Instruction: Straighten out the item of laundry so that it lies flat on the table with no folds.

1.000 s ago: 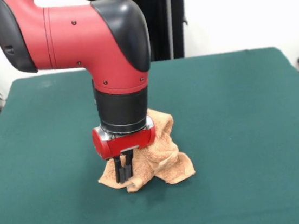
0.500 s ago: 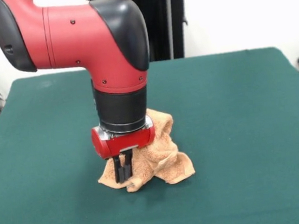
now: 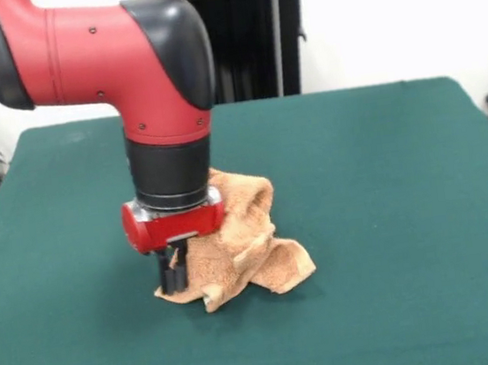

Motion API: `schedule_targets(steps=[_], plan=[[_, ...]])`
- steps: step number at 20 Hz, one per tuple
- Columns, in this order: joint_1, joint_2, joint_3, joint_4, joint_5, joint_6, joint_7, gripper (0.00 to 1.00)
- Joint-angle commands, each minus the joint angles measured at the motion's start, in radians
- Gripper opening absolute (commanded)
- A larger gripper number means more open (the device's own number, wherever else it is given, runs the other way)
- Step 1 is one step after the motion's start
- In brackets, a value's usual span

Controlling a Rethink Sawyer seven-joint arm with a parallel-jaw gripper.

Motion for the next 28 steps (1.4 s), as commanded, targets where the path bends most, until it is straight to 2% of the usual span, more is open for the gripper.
schedule_targets(steps=[1, 8, 19, 28], plan=[[-0.031, 0.033, 0.024, 0.151, -0.107, 0.002, -0.174, 0.0], [-0.021, 0.079, 0.055, 0.113, -0.115, 0.014, -0.154, 0.0], [-0.007, 0.078, 0.051, 0.109, -0.124, -0.002, -0.131, 0.0], [-0.071, 0.06, 0.097, 0.077, -0.115, 0.093, -0.287, 0.0]])
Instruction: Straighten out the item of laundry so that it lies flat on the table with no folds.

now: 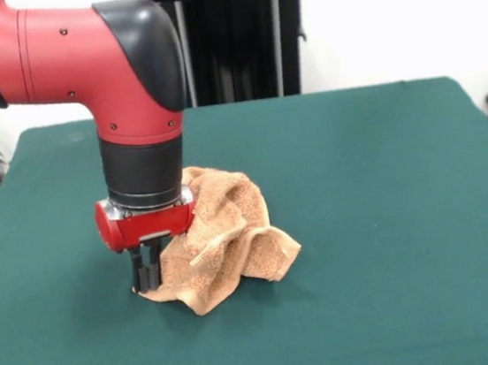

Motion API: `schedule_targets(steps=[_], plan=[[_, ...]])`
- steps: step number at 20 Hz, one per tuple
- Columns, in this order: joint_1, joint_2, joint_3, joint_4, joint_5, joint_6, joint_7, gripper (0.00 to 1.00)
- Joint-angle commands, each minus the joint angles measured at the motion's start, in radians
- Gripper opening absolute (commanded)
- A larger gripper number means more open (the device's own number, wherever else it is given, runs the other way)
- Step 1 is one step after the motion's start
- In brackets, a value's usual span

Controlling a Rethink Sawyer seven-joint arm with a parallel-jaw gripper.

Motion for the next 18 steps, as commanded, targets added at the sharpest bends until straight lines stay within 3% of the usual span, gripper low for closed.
schedule_targets(steps=[1, 8, 18], plan=[[-0.043, 0.064, 0.095, 0.061, -0.075, 0.103, -0.314, 0.0], [-0.131, 0.067, 0.163, -0.014, -0.083, 0.199, -0.513, 0.0], [-0.202, 0.031, 0.203, -0.045, -0.064, 0.268, -0.638, 0.0]])
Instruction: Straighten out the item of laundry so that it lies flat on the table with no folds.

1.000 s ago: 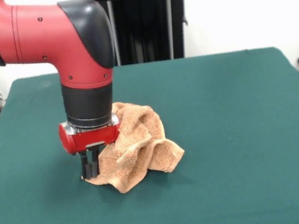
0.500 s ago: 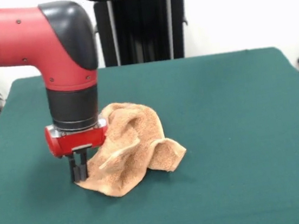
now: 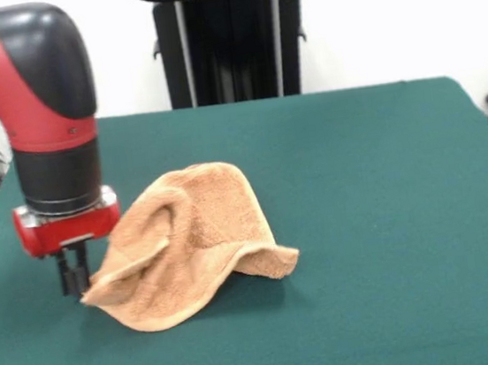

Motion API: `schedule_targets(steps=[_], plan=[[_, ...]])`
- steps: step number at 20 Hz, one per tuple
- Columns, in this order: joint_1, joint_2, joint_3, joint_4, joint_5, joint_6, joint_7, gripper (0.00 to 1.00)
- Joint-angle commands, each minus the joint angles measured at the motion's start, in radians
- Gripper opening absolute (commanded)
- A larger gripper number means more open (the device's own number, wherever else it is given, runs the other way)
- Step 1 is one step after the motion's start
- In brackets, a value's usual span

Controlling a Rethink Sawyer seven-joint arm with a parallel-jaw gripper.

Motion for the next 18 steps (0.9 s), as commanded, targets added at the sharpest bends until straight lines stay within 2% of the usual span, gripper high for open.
schedule_targets(steps=[1, 9, 18], plan=[[-0.013, 0.007, 0.097, -0.01, -0.054, 0.16, -0.404, 0.0], [-0.027, -0.091, 0.077, 0.074, -0.03, 0.144, -0.383, 0.0], [-0.035, -0.13, 0.09, 0.159, -0.016, 0.095, -0.324, 0.0]])
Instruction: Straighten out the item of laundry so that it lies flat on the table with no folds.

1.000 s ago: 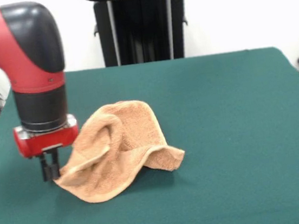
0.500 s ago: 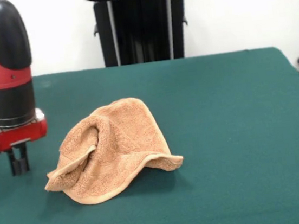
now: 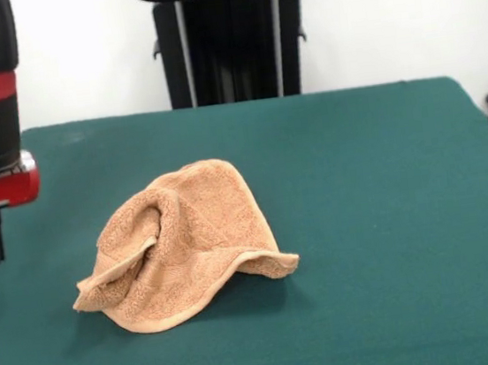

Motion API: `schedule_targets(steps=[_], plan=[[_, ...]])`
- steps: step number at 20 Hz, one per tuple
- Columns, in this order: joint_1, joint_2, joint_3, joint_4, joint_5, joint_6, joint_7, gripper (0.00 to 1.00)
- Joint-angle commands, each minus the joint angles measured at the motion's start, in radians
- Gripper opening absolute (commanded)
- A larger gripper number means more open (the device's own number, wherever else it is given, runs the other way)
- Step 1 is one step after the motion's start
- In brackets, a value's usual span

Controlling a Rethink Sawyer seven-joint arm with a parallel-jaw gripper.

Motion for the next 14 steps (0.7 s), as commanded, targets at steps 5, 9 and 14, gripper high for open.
schedule_targets(steps=[5, 9, 14], plan=[[0.044, -0.038, 0.084, 0.175, 0.002, 0.061, -0.16, 0.0], [0.052, -0.067, 0.081, 0.2, 0.012, 0.066, -0.141, 0.0], [0.077, -0.133, 0.063, 0.253, 0.028, 0.082, -0.095, 0.0]])
